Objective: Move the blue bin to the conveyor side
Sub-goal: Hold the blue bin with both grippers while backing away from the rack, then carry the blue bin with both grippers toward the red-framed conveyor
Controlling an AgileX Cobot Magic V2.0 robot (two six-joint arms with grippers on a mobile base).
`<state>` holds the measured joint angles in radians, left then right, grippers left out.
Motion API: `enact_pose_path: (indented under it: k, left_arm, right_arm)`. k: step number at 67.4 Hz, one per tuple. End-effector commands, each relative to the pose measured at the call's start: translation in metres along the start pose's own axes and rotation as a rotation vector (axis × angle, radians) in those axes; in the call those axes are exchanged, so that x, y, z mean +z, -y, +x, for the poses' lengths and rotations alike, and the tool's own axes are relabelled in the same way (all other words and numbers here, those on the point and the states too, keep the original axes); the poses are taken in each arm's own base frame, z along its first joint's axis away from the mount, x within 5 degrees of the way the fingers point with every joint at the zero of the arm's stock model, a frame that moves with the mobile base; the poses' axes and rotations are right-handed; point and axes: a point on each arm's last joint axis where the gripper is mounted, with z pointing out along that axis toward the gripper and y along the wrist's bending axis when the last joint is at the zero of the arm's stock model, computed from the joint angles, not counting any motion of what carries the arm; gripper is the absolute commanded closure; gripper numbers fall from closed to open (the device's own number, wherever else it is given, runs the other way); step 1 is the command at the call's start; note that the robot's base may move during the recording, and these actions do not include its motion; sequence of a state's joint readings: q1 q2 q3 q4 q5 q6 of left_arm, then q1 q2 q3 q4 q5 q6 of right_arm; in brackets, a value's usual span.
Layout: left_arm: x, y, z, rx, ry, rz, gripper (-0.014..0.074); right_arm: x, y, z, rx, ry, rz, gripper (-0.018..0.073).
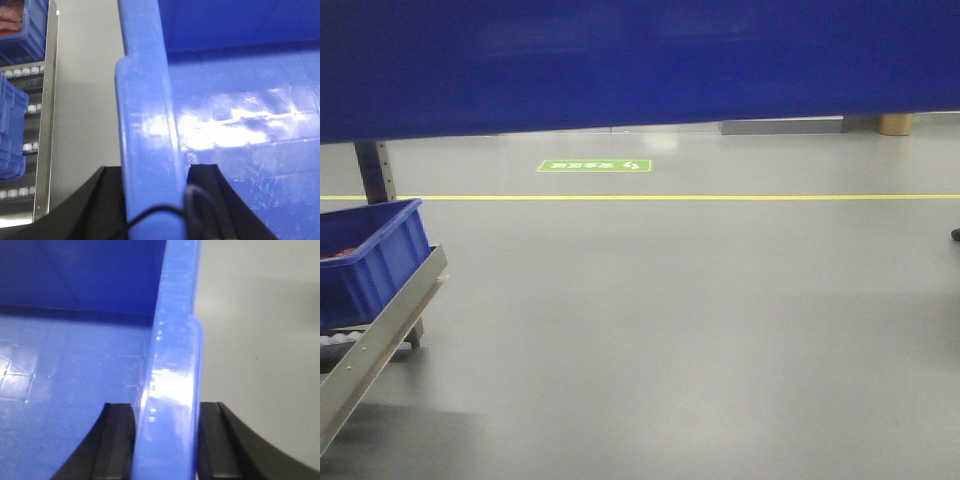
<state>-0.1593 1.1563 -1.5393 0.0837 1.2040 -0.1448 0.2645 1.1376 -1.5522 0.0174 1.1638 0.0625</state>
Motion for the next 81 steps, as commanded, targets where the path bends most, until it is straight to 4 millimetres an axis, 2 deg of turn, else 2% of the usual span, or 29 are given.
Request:
enact_pose_path:
  k: [1,19,81]
  left_arm:
    - [-0.0129,0.0005,-0.0104,0.023,0.147,0.011,0.0607]
    - [-0.0140,0.0014,-0.0163,0.023,0.213,0.020,0.0607]
    - [-0.0140,0.0014,-0.0163,0.023,0.213,0.020,0.0607]
  right_arm:
    - [-0.0130,0.0018,-0.0097,-0.035,0.138,0.018,0.0636]
    - [-0.0130,0.0018,-0.0097,-0.035,0.138,0.018,0.0636]
    - [-0.0130,0.0018,-0.0097,-0.035,0.138,0.018,0.0636]
